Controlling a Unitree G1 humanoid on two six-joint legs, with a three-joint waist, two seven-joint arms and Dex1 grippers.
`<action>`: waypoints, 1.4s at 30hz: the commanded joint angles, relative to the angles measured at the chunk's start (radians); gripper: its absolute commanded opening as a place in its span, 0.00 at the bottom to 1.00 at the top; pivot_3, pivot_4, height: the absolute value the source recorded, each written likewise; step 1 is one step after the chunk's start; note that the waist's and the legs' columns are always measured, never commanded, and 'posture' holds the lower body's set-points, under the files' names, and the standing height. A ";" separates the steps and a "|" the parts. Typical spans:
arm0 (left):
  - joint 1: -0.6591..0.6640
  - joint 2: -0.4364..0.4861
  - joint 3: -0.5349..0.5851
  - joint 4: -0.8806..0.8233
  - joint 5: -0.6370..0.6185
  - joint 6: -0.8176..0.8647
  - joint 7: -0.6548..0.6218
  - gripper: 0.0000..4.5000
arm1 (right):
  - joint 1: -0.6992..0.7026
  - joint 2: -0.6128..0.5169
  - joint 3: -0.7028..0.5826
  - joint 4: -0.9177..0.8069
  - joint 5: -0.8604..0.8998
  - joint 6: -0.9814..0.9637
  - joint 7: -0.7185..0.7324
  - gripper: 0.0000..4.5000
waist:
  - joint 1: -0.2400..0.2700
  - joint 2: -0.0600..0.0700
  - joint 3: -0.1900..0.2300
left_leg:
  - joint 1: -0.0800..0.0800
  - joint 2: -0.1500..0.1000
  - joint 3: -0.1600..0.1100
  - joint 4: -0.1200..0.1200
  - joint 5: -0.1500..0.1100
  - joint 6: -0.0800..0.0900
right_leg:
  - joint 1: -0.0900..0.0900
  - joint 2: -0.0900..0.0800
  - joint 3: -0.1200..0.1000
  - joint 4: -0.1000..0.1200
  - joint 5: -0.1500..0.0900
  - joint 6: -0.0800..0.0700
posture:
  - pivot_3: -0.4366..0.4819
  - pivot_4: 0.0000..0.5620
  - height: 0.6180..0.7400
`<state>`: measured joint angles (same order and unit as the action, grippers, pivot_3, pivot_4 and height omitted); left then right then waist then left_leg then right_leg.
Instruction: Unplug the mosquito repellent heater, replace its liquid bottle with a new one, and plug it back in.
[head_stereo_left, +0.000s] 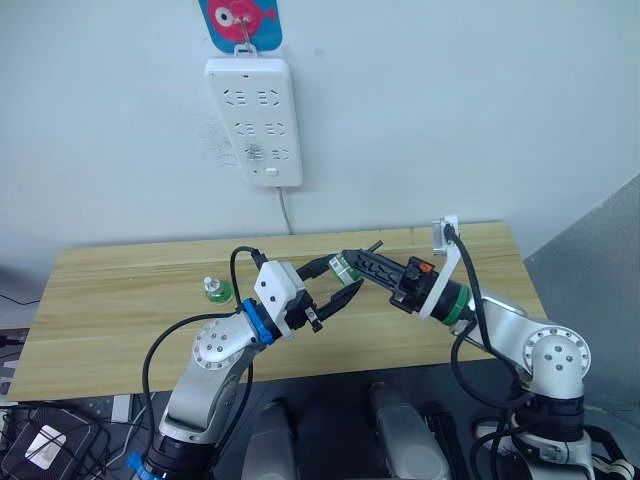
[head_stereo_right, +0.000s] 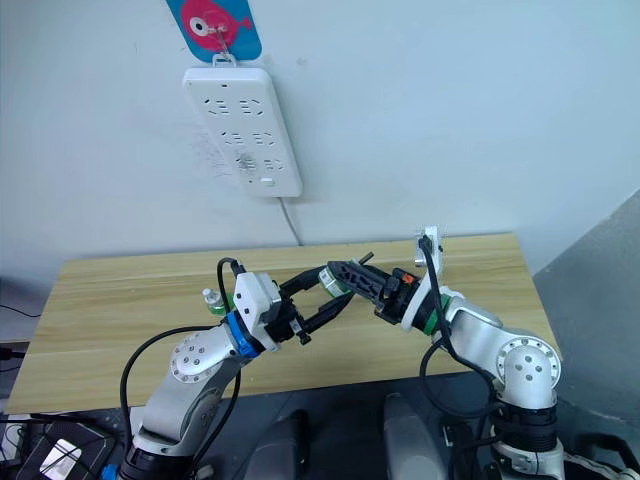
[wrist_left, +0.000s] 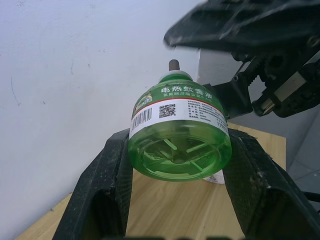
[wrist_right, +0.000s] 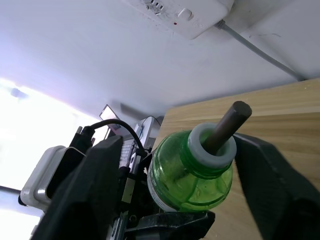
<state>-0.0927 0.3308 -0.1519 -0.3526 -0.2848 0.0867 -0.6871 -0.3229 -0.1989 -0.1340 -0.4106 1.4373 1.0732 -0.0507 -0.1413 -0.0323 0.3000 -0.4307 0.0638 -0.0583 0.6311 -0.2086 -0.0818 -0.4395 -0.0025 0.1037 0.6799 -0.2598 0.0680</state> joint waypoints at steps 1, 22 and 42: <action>0.012 0.002 -0.013 -0.043 -0.003 -0.014 -0.004 0.50 | 0.010 -0.011 0.012 -0.028 0.058 -0.029 0.000 0.41 | 0.000 0.000 0.000 | 0.000 0.000 0.000 0.000 0.000 0.000 | 0.000 0.000 0.000 0.000 0.000 0.000 | 0.26 0.47 1.00; 0.260 0.218 0.123 -0.164 0.039 -0.045 -0.027 0.91 | -0.039 -0.264 0.372 0.234 -0.917 -0.632 0.227 0.18 | -0.002 0.000 0.000 | 0.000 0.001 0.001 0.000 0.000 0.000 | -0.001 0.000 0.000 0.000 0.000 0.000 | 0.27 0.51 1.00; 0.437 0.214 0.129 -0.293 0.045 -0.001 0.035 0.95 | -0.309 0.020 0.305 1.154 -1.337 -1.239 0.367 0.41 | 0.010 0.000 0.000 | 0.002 0.000 0.002 -0.001 0.000 0.000 | -0.001 0.000 0.001 0.000 0.003 -0.006 | 0.38 0.49 1.00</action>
<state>0.3389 0.5474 -0.0328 -0.5992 -0.2181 0.0850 -0.6546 -0.6296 -0.1829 0.2007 0.7623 0.0986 -0.1330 0.3019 -0.1314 -0.0323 0.3002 -0.4291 0.0642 -0.0565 0.6300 -0.2085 -0.0819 -0.4403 -0.0029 0.1048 0.6802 -0.2565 0.0623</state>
